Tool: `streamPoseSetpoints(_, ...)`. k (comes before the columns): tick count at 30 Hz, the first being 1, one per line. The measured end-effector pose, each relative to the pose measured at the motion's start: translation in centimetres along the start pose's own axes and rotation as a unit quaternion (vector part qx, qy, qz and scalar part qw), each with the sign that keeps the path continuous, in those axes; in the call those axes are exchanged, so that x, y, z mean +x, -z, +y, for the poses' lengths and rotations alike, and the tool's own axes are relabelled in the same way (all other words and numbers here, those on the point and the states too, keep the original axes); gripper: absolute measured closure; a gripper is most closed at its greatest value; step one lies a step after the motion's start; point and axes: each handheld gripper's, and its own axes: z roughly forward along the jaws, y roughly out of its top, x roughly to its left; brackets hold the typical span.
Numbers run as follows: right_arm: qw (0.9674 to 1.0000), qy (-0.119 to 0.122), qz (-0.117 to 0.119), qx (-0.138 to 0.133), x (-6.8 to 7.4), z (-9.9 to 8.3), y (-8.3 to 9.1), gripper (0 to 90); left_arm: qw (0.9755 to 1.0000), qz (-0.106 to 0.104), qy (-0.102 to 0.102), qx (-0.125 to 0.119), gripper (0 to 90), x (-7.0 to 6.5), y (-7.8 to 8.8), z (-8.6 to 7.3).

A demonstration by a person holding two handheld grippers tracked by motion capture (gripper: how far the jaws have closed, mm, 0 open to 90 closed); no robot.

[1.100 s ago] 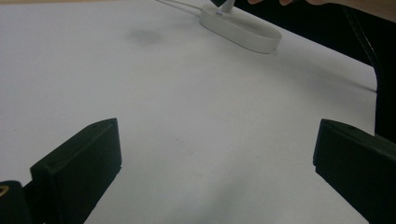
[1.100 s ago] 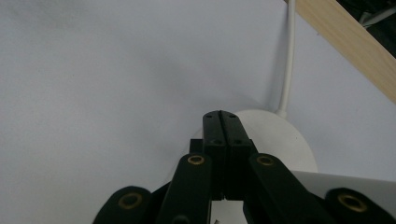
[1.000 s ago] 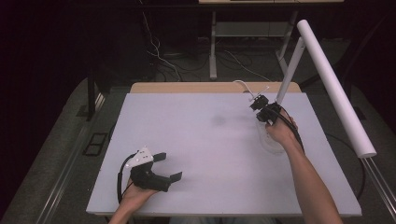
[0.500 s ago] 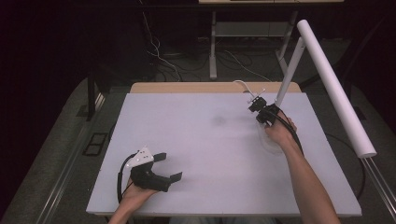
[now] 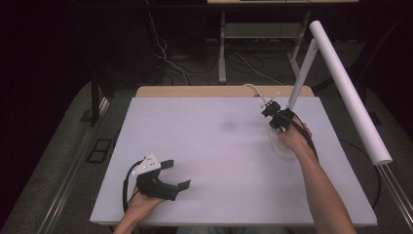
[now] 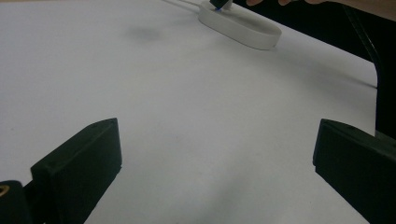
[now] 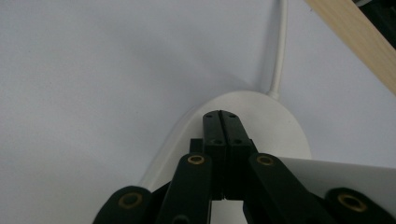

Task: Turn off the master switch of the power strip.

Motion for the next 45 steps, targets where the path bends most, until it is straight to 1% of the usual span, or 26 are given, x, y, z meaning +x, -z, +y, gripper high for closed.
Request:
streamPoseSetpoints(1,1.0000,-0.005,0.002,0.002,-0.09,-0.01,-0.04,89.7,1.0000,0.000,0.000,0.000,0.3,0.00,0.00,0.00)
streamPoseSetpoints(3,1.0000,-0.006,0.005,0.004,-0.17,-0.06,-0.15,89.8,1.0000,-0.001,-0.002,0.001,0.3,-0.01,-0.03,0.01)
streamPoseSetpoints(5,1.0000,-0.008,0.000,0.001,-0.15,-0.16,-0.21,89.8,1.0000,-0.002,-0.003,0.003,0.3,-0.10,-0.05,0.00)
streamPoseSetpoints(6,1.0000,-0.004,-0.007,0.000,0.05,-0.19,-0.22,89.9,1.0000,-0.003,-0.005,0.005,0.3,-0.13,-0.15,-0.02)
streamPoseSetpoints(9,0.9999,-0.007,-0.012,-0.001,0.20,-0.24,-0.21,89.9,0.9999,-0.004,-0.006,0.008,0.3,-0.11,-0.23,-0.03)
streamPoseSetpoints(14,0.9998,-0.017,-0.009,-0.003,0.10,-0.31,-0.22,90.0,0.9999,-0.007,-0.009,0.009,0.2,-0.21,-0.34,-0.06)
streamPoseSetpoints(16,0.9997,-0.024,-0.004,-0.005,-0.06,-0.42,-0.20,90.0,0.9999,-0.007,-0.008,0.010,0.2,-0.24,-0.33,-0.08)
streamPoseSetpoints(19,0.9996,-0.028,-0.001,-0.008,-0.17,-0.51,-0.19,90.0,0.9999,-0.006,-0.010,0.010,0.2,-0.24,-0.26,-0.11)
streamPoseSetpoints(20,0.9994,-0.034,-0.002,-0.008,-0.11,-0.56,-0.16,90.0,0.9999,-0.006,-0.010,0.009,0.2,-0.23,-0.23,-0.12)
streamPoseSetpoints(22,0.9994,-0.033,-0.005,-0.006,-0.01,-0.53,-0.16,90.0,0.9999,-0.005,-0.008,0.009,0.2,-0.23,-0.21,-0.14)
streamPoseSetpoints(24,0.9994,-0.035,-0.001,-0.005,-0.08,-0.58,-0.27,90.0,0.9999,-0.005,-0.009,0.009,0.2,-0.23,-0.22,-0.12)
streamPoseSetpoints(27,0.9993,-0.037,-0.001,-0.006,-0.02,-0.61,-0.20,90.0,0.9999,-0.006,-0.010,0.011,0.2,-0.24,-0.28,-0.12)
streamPoseSetpoints(28,0.9993,-0.037,-0.001,-0.006,-0.02,-0.61,-0.20,90.0,0.9999,-0.006,-0.010,0.011,0.2,-0.24,-0.28,-0.12)
streamPoseSetpoints(32,0.9997,-0.023,-0.005,-0.010,0.20,-0.62,-0.14,90.0,0.9999,-0.006,-0.008,0.011,0.1,-0.17,-0.30,-0.11)
streamPoseSetpoints(35,0.9996,-0.024,-0.004,-0.015,0.14,-0.75,-0.13,90.0,0.9999,-0.005,-0.008,0.010,0.1,-0.16,-0.23,-0.09)
streamPoseSetpoints(37,0.9994,-0.022,-0.006,-0.026,0.18,-0.84,-0.02,89.9,0.9999,-0.005,-0.008,0.009,0.2,-0.15,-0.20,-0.09)
streamPoseSetpoints(38,0.9993,-0.024,-0.002,-0.028,0.10,-0.77,0.13,89.9,0.9999,-0.005,-0.008,0.009,0.2,-0.14,-0.21,-0.09)
streamPoseSetpoints(43,0.9997,-0.009,-0.004,-0.022,0.48,-0.67,0.30,89.8,0.9999,-0.005,-0.006,0.008,0.2,-0.10,-0.25,-0.07)
streamPoseSetpoints(45,0.9995,-0.007,-0.005,-0.029,0.70,-0.56,0.52,89.8,0.9999,-0.005,-0.006,0.009,0.2,-0.07,-0.27,-0.05)
